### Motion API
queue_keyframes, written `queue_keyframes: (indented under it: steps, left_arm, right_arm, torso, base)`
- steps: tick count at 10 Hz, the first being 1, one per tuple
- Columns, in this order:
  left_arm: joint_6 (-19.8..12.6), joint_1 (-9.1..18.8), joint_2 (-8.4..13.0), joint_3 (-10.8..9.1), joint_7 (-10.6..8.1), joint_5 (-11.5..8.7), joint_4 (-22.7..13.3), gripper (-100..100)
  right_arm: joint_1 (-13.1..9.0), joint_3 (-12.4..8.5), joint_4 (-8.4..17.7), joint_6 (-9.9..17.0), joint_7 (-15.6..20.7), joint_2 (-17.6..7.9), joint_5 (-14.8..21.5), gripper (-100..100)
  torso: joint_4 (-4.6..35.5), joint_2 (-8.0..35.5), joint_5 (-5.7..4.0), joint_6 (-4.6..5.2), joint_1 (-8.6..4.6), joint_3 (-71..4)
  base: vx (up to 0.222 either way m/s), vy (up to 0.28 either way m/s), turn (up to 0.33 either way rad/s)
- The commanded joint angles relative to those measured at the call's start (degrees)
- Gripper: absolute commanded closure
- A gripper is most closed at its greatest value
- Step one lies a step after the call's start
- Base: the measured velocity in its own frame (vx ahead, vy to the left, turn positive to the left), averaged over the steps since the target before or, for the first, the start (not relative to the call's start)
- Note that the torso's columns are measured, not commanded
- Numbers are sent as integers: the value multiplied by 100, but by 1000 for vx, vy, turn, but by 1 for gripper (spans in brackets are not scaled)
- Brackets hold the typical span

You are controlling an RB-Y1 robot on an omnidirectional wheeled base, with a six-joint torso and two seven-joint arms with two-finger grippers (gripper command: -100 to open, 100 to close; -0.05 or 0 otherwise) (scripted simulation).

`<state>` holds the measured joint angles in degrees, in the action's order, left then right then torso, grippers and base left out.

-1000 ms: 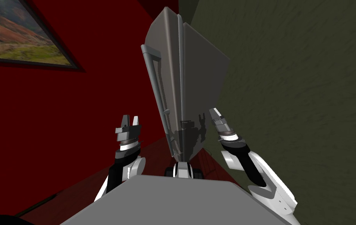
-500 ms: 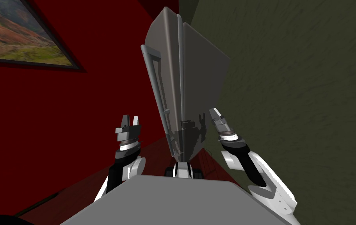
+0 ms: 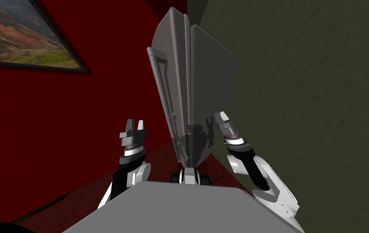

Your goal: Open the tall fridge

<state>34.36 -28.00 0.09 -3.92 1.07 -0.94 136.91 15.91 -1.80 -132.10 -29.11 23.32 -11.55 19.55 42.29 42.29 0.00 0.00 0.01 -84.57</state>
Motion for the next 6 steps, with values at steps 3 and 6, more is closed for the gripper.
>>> queue_keyframes:
  steps: [3, 6]
  left_arm:
    - [0, 0, 0, 0, 0, 0, 0, 0]
    - [0, 0, 0, 0, 0, 0, 0, 0]
  right_arm:
    - [-97, 74, 59, 80, 724, 136, 284, -100]
    - [-128, 99, 75, 105, 1074, 159, 376, -100]
  torso:
    - [0, -1, -1, 0, -2, -1]
    - [0, 0, 0, 0, -1, 0]
  base:
    - [-12, 16, 32]
    - [-10, 14, 22]
